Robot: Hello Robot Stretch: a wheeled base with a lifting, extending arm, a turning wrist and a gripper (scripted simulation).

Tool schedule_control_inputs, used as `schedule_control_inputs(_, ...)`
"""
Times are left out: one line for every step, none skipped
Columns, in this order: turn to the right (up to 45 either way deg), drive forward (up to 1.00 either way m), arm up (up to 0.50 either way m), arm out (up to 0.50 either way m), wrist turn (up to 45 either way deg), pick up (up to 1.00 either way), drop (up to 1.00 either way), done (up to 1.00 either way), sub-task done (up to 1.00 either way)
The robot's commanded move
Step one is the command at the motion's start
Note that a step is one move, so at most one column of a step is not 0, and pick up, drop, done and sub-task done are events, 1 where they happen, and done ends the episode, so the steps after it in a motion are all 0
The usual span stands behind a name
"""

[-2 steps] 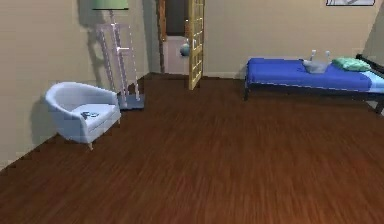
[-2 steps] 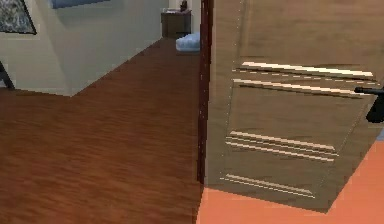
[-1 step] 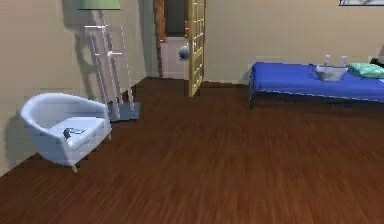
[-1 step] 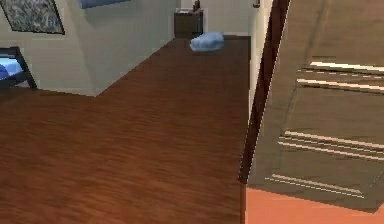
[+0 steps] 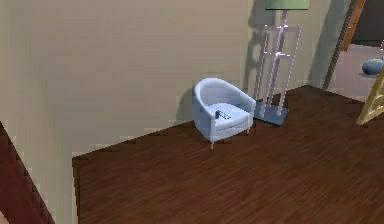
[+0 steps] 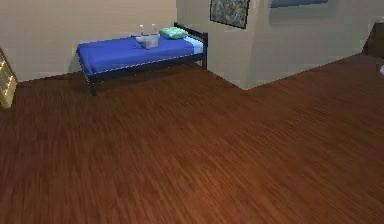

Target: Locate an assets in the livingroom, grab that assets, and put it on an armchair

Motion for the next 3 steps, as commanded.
schedule_control_inputs(-6.0,0.00,0.00,0.00,0.0,0.00,0.00,0.00,0.00)
schedule_control_inputs(0.0,0.15,0.00,0.00,0.0,0.00,0.00,0.00,0.00)
schedule_control_inputs(45.0,0.00,0.00,0.00,0.0,0.00,0.00,0.00,0.00)
